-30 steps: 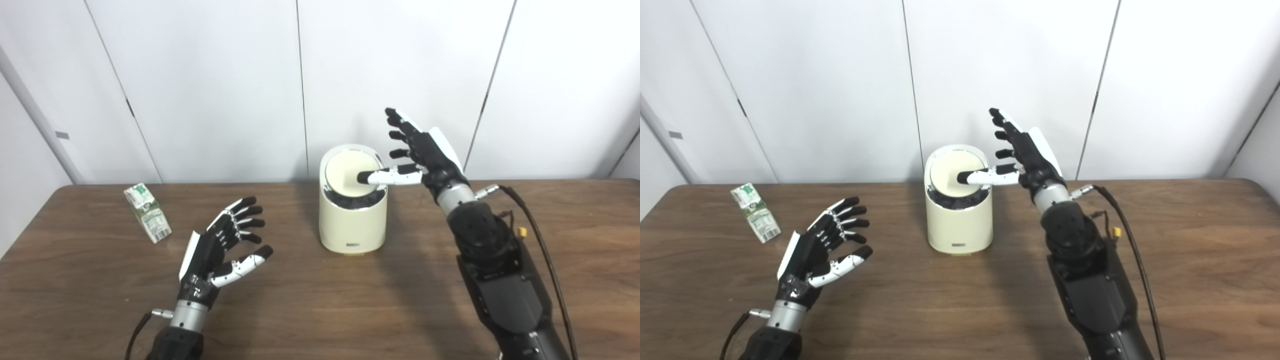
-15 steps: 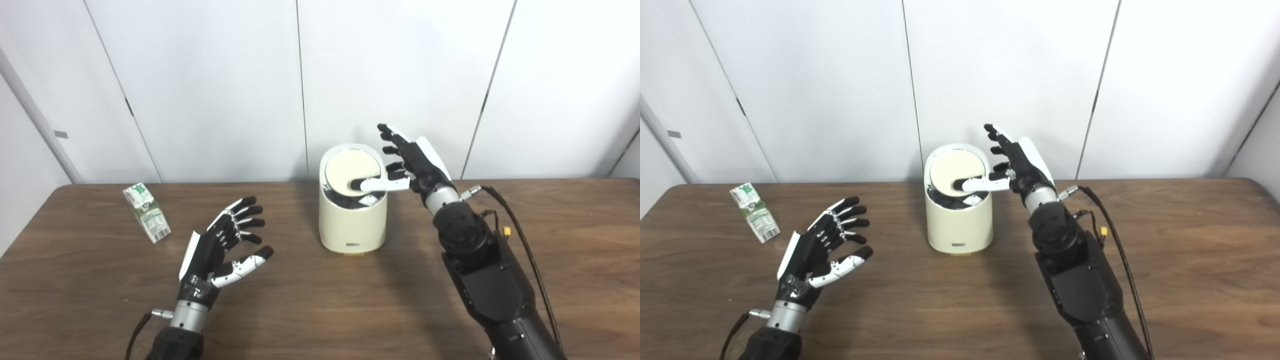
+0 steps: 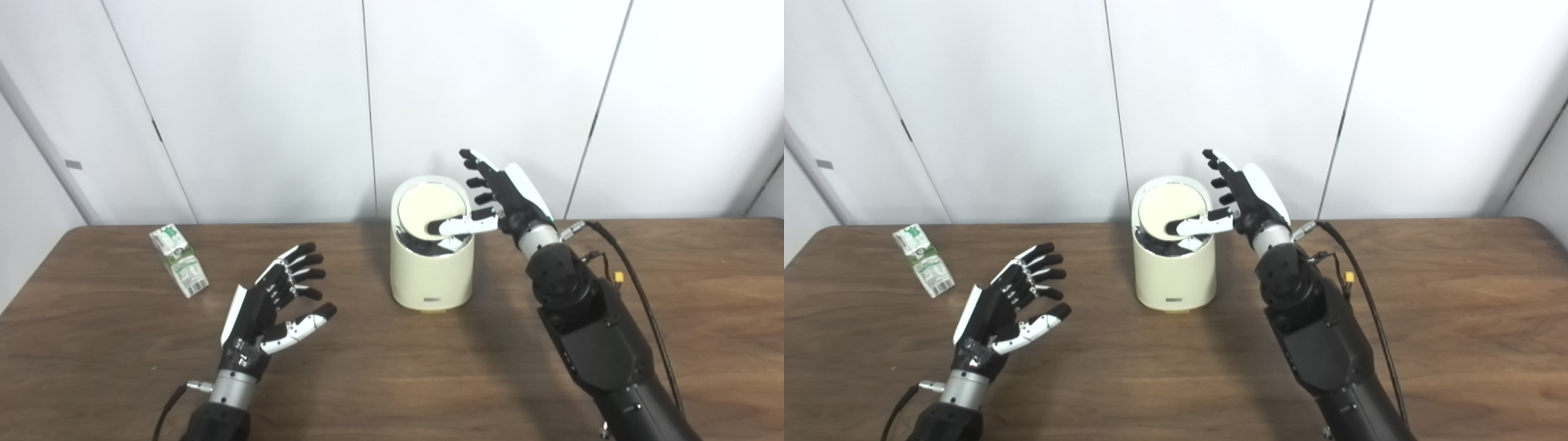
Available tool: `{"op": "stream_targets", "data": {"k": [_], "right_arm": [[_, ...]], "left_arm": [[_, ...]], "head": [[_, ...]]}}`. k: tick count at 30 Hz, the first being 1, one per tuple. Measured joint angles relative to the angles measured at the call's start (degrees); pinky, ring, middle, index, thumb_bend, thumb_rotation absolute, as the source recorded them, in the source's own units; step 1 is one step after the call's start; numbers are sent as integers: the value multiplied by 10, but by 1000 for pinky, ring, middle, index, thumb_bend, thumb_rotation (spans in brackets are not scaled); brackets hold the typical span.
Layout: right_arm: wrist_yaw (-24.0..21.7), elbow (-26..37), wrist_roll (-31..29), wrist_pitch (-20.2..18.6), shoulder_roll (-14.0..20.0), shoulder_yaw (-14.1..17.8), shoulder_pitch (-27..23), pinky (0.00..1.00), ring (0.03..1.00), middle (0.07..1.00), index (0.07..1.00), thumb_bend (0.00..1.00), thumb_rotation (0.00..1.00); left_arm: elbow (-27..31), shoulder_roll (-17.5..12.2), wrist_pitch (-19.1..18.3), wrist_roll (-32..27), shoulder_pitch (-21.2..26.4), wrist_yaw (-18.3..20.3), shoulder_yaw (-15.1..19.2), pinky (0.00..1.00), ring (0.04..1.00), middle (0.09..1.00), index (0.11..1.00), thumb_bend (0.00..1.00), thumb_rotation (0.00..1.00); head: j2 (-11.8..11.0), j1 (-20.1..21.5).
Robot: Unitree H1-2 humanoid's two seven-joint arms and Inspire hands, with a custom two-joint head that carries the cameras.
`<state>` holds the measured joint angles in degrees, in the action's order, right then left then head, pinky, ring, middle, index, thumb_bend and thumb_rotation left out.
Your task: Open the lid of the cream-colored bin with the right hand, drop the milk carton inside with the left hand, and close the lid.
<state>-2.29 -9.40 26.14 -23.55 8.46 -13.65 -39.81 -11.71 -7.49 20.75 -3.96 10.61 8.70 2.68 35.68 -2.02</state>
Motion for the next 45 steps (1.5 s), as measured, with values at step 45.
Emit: {"op": "stream_targets", "data": {"k": [45], "right_arm": [[-26,204,-139,86,21,138,221,767,872,916,925,780,330]], "left_arm": [[5,1,-5,-2,-5,3,-5,580,731,799,861,665,120]], "head": [[1,3]]}}
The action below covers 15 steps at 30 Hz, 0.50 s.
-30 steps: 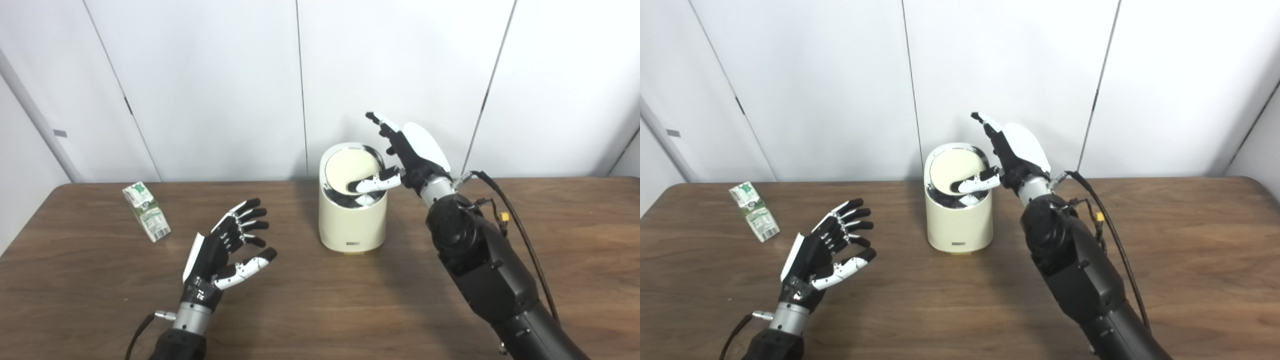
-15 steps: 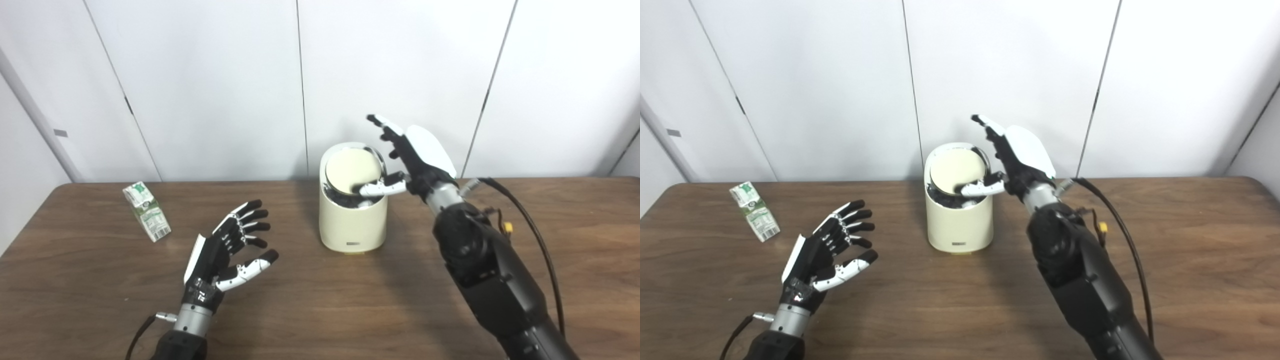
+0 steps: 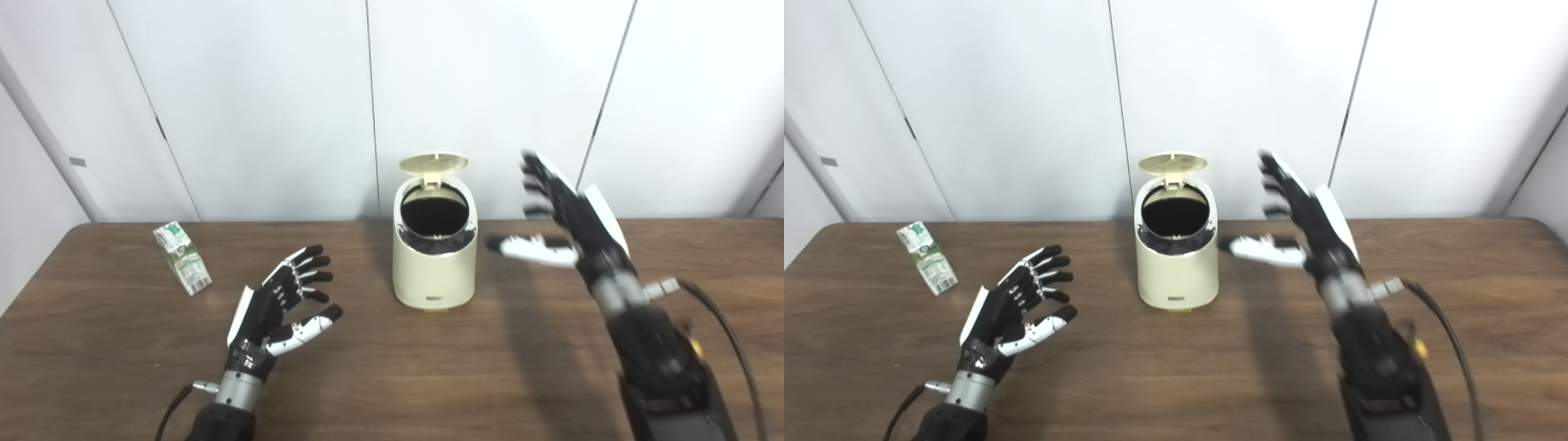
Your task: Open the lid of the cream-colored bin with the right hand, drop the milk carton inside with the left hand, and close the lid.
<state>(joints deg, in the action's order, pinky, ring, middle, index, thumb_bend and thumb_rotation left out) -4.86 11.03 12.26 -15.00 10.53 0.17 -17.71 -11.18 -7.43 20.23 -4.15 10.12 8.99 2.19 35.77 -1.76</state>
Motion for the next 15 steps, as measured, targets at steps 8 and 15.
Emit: {"op": "stream_targets", "data": {"k": [8,15], "right_arm": [[-11,-71,-66,113,2,10,63,754,852,912,927,815,331],[-13,-78,-84,155,1,9,93,775,864,933,951,799,302]], "left_arm": [[-5,0,4,-3,2,4,0,590,722,792,855,659,108],[-10,1,7,-4,5,4,2,569,706,775,844,656,101]], "head": [[-6,1],[-8,2]]}}
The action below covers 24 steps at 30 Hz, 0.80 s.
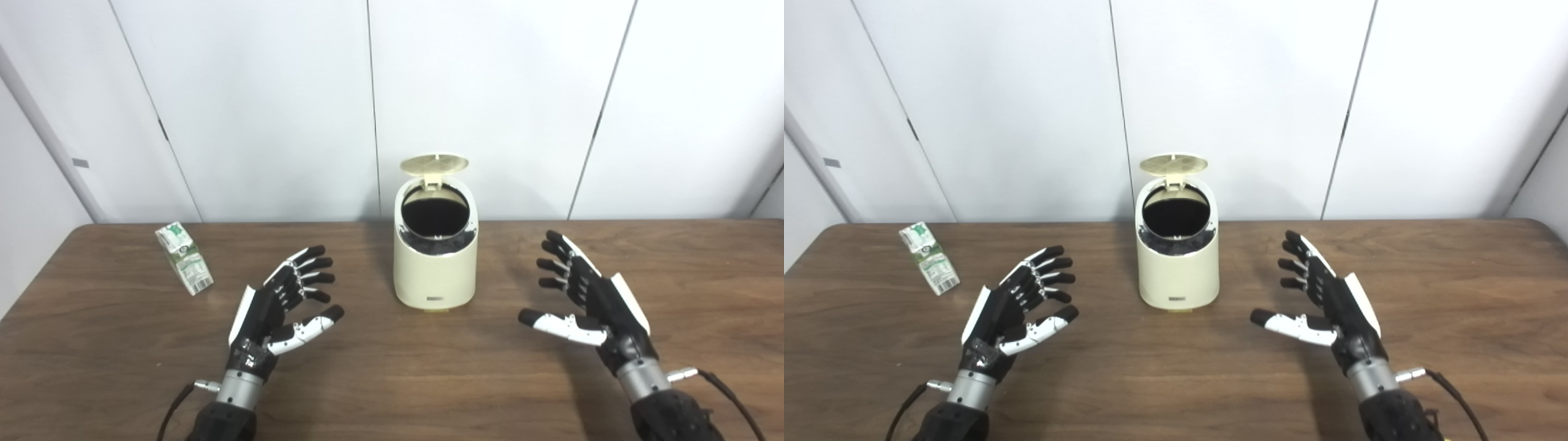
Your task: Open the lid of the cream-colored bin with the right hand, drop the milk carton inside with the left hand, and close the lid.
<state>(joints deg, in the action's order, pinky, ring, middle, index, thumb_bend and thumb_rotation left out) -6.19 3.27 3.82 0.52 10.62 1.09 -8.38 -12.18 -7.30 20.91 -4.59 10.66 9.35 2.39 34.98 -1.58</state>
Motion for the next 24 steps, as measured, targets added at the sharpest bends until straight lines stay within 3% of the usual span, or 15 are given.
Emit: {"op": "stream_targets", "data": {"k": [7,9,11,12,17,21,24], "right_arm": [[0,-24,-7,18,-3,0,17,784,874,939,952,791,254],[0,-29,-8,30,-3,0,17,794,880,940,953,778,242],[0,-36,-8,38,-4,0,17,829,903,954,967,760,262],[0,-39,-9,45,-3,1,17,845,912,959,973,758,270],[-7,-58,-29,69,3,7,17,891,922,958,982,725,227],[-8,-53,-40,66,10,12,17,842,884,940,954,722,183],[-7,-38,-33,65,13,13,18,690,832,909,924,784,262]], "left_arm": [[-1,-1,1,5,0,-4,0,558,701,771,838,666,99],[-1,0,14,11,-1,-7,0,554,683,758,821,671,75],[1,4,36,33,-2,-19,-1,558,663,742,800,686,66],[3,6,43,44,-3,-24,-1,562,663,741,797,689,66],[6,15,46,53,-4,-30,-10,529,651,741,790,699,78],[6,31,46,64,-2,-40,-19,518,654,748,793,674,61],[8,39,46,71,-1,-50,-20,532,655,739,781,677,73]], "head": [[-11,-19],[-28,-66],[-33,-79],[-52,-126],[-79,-189],[-88,-206],[-94,-213]]}}
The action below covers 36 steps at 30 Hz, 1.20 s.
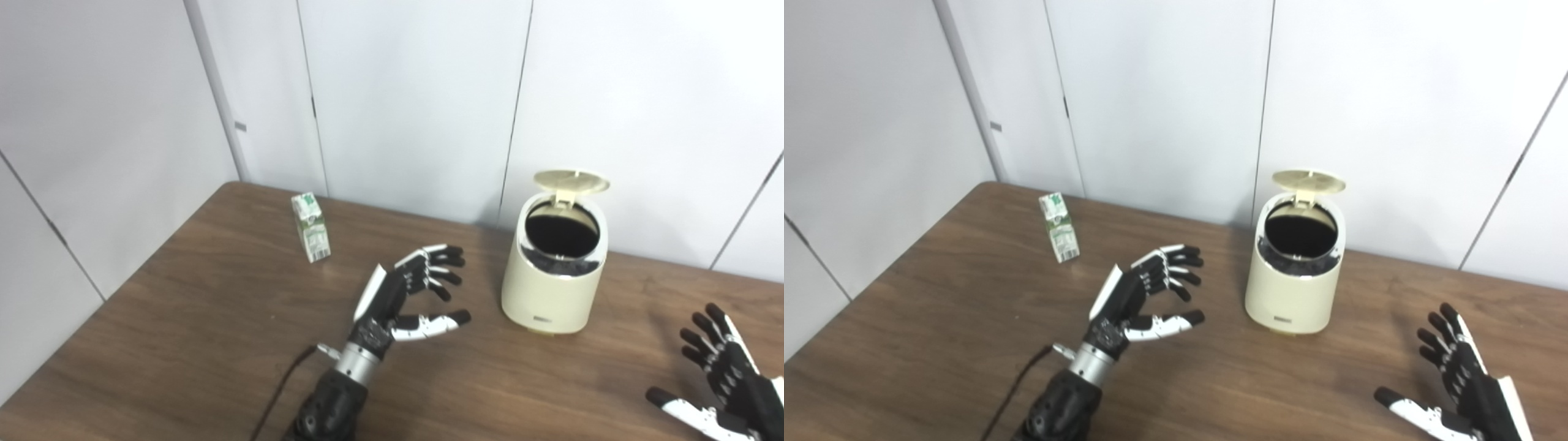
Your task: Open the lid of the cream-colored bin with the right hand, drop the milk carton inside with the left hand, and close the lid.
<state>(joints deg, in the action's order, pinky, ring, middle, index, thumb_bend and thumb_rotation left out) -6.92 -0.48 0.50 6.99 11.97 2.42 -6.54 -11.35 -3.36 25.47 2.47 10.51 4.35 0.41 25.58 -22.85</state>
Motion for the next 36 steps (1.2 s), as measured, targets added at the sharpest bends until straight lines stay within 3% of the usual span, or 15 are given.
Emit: {"op": "stream_targets", "data": {"k": [5,11,16,18,22,24,28,31,36], "right_arm": [[0,2,14,0,3,0,0,610,791,884,901,838,308],[0,2,24,-2,4,0,0,585,779,880,896,855,337],[0,2,25,-3,4,0,0,555,762,869,883,879,346],[0,2,25,-3,5,0,-1,544,756,863,876,899,357],[-1,1,18,-3,16,7,1,526,744,848,861,911,356],[-1,1,17,-3,20,7,0,525,744,846,856,915,359],[-1,1,16,-3,17,3,-2,519,741,843,854,919,361],[-1,1,15,-3,18,3,-2,516,739,844,850,914,360],[-1,2,16,-6,19,3,-2,515,740,845,851,914,369]], "left_arm": [[22,-1,0,23,-6,-46,17,561,662,736,776,695,81],[25,-48,-1,29,-5,-59,39,576,682,737,780,732,130],[32,-63,-2,39,0,-62,45,532,651,729,759,750,133],[32,-100,-4,50,17,-55,59,529,648,725,758,760,146],[34,-219,-29,47,91,-56,121,585,703,748,774,786,151],[37,-249,-33,40,121,-58,132,613,726,759,781,783,161],[20,-245,-36,39,131,-57,124,634,737,774,796,782,187],[-7,-232,-58,47,125,-57,120,678,775,785,779,764,141],[-20,-242,-70,47,142,-58,126,686,777,788,775,795,131]], "head": [[-4,-2],[-4,-2],[-8,-6],[-8,-7],[-9,-8],[-9,-7],[-10,-7],[-9,-6],[-7,-8]]}}
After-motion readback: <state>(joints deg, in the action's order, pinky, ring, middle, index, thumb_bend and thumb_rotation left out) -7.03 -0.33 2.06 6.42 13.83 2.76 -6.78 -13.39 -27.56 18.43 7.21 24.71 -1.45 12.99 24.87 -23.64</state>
